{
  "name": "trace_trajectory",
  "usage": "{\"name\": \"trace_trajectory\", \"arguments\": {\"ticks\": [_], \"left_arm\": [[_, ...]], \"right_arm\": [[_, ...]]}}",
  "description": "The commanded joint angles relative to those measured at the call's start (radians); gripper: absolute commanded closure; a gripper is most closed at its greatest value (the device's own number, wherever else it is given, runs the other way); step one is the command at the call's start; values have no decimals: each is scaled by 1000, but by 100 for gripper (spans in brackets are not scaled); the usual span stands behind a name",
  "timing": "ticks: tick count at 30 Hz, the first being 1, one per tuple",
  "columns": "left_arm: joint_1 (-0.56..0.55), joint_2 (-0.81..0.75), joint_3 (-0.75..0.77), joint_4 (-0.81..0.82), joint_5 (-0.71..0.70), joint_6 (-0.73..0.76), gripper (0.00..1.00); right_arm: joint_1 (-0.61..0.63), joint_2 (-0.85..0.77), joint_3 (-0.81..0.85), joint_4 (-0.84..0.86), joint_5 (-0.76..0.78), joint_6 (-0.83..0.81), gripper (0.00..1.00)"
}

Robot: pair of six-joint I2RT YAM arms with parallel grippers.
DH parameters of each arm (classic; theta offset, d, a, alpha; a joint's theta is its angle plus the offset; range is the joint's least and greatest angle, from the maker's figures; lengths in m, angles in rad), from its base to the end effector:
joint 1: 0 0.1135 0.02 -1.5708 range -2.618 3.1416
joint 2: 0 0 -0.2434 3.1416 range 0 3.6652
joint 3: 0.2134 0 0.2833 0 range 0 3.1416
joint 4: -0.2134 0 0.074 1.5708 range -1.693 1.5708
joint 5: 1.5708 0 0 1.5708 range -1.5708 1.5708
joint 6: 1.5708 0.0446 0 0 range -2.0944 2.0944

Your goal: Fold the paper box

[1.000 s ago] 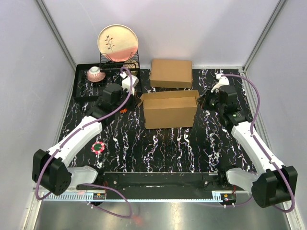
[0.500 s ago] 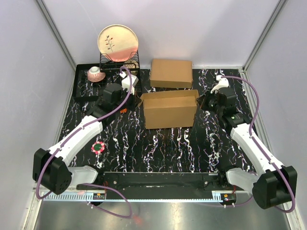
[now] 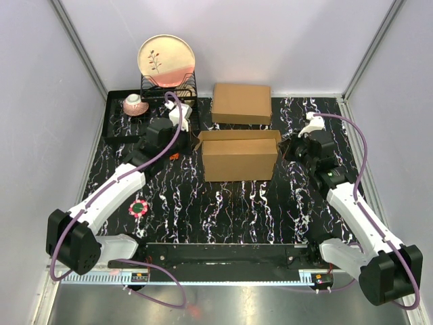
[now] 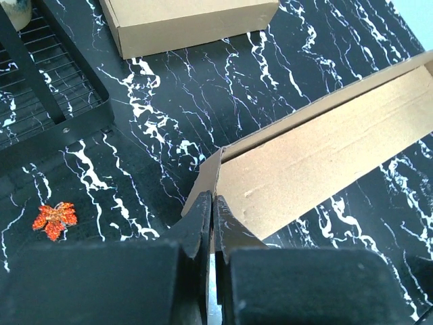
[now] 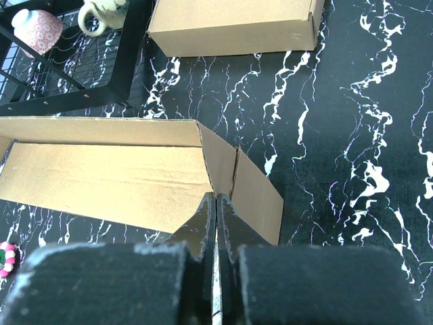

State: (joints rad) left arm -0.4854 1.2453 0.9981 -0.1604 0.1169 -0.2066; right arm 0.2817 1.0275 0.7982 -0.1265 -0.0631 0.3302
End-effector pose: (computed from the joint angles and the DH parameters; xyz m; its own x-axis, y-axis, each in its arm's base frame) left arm 0.2929 -0.1604 0.2877 -0.4576 0.0111 -0.8891 0.4743 0.8488 -0.2336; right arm 0.2764 0.0829 0.2761 -0.4249 0.2139 -0.8796 -0.2077 0.9227 0.3247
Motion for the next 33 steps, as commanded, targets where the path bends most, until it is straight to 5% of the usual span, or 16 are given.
{"name": "trace_trajectory", "arguments": {"ticks": [1,13,33], "left_arm": [[-1,-21,-15,85,-46,-121,100],[-1,-38,-76,216,-43,-303,100],[-1,-27,47,142,-5,-412,100]], "right_arm": [[14,-7,-25,-71,8,-8,100],[17,0,-22,-71,-7,-8,100],[27,5,-10,-82,-6,-17,100]]}}
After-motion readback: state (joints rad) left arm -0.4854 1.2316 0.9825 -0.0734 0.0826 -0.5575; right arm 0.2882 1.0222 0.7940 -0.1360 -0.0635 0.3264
